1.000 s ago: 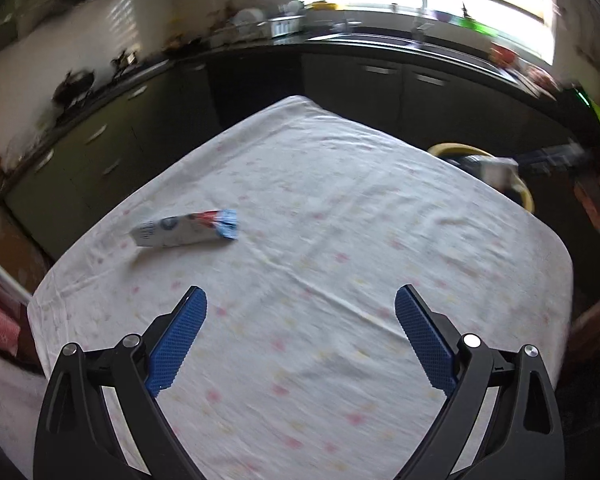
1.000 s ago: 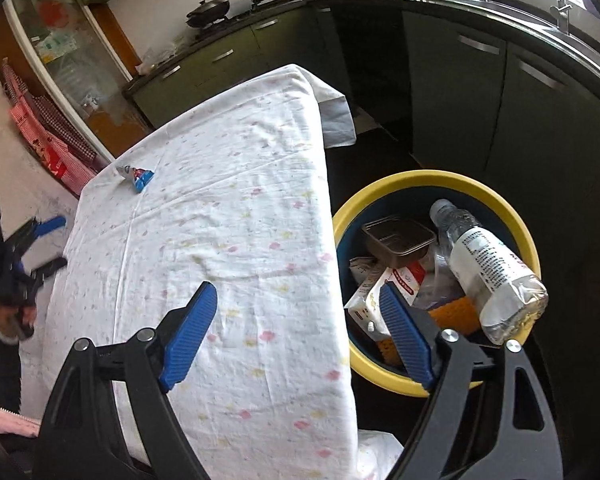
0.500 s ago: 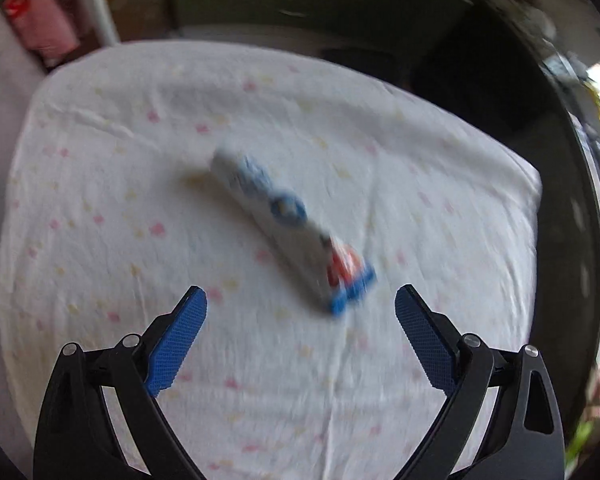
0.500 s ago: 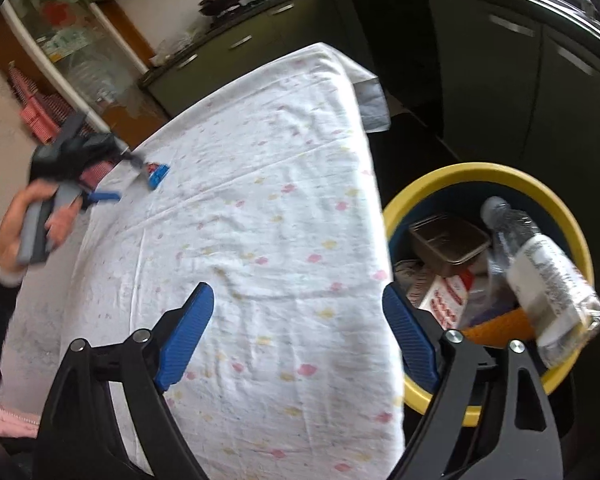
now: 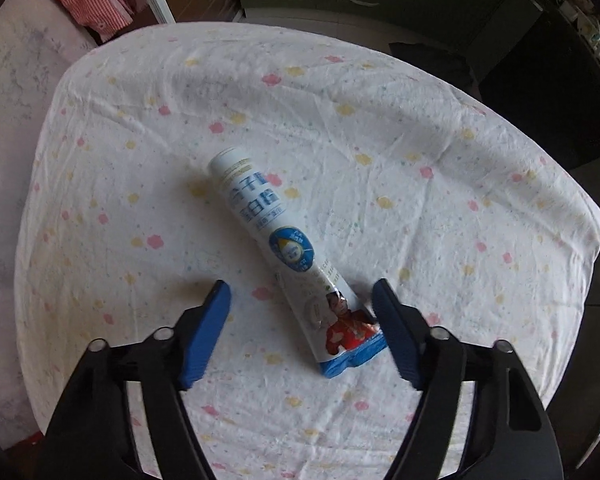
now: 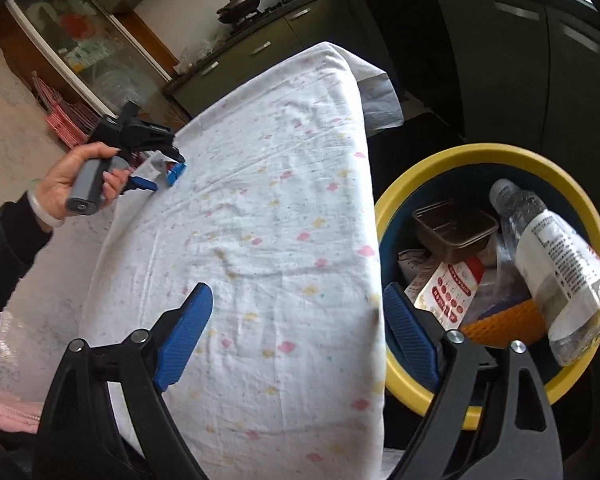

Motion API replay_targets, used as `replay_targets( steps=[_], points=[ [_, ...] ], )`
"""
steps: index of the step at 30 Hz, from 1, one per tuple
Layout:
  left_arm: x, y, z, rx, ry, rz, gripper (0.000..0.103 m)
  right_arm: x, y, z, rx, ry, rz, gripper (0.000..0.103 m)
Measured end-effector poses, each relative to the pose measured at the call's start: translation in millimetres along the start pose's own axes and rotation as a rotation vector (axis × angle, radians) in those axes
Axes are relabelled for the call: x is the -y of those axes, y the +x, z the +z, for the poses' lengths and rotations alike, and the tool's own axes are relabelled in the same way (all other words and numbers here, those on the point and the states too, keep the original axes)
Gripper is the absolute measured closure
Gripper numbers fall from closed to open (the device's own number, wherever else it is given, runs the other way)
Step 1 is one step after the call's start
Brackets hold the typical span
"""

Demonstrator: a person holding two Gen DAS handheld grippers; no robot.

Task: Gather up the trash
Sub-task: 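Grasp the white-and-blue drink tube by its end with the left gripper, then carry the drink tube over the yellow bin and open the left gripper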

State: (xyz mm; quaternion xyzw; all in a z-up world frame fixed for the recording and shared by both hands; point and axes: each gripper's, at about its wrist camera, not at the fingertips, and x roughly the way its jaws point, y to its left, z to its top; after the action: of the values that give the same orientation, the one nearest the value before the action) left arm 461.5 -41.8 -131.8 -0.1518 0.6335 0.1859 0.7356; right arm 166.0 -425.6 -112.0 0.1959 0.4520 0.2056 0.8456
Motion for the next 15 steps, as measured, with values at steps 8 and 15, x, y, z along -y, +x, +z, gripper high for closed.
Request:
replay_targets(
  steps=[8,15],
  points=[
    [-7.3,-17.3,-1.2,0.041,0.074,-0.004,0.078,2.9,-18.5,-11.6,0.031,-0.001,0.033,0.02],
    [-15.9,-28.8,-41.5,0.082,0.191,0.002,0.081,5.9,-39.2,-24.9,0.068,0.012,0.029,0.02]
  ],
)
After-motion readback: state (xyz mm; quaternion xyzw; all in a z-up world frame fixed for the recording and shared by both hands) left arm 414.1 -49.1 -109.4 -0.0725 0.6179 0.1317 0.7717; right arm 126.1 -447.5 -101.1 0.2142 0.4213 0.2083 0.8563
